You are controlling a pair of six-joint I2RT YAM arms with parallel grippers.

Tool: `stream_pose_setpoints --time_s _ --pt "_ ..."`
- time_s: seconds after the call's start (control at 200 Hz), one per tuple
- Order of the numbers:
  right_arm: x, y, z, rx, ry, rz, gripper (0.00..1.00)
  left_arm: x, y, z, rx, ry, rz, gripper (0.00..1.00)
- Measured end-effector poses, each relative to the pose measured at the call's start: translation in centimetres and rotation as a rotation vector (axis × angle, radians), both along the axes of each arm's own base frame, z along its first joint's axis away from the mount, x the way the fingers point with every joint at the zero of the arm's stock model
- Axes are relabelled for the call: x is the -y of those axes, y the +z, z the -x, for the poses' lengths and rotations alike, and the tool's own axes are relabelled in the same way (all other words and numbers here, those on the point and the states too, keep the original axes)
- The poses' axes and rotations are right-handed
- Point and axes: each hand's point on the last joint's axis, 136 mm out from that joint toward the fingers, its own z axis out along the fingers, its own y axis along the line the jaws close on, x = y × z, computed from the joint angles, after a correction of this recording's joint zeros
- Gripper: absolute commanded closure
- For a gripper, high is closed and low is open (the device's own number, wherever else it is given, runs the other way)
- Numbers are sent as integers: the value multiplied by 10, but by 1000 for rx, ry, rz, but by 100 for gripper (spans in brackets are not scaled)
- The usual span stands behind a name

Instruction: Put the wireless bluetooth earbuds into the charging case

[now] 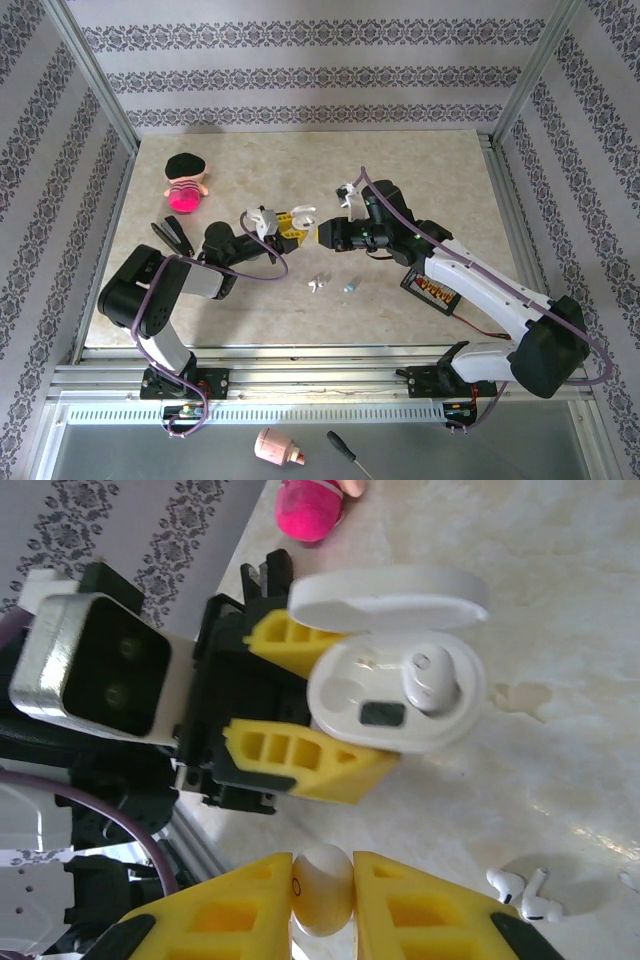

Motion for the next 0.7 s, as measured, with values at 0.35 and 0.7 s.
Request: stream_pose_setpoints --time_s 0.35,0.7 --pt "-14 0 -14 3 12 -24 81 25 0 9 26 -63 -7 80" --pt "-11 7 -27 32 -25 -49 81 26 -5 8 27 -65 -19 81"
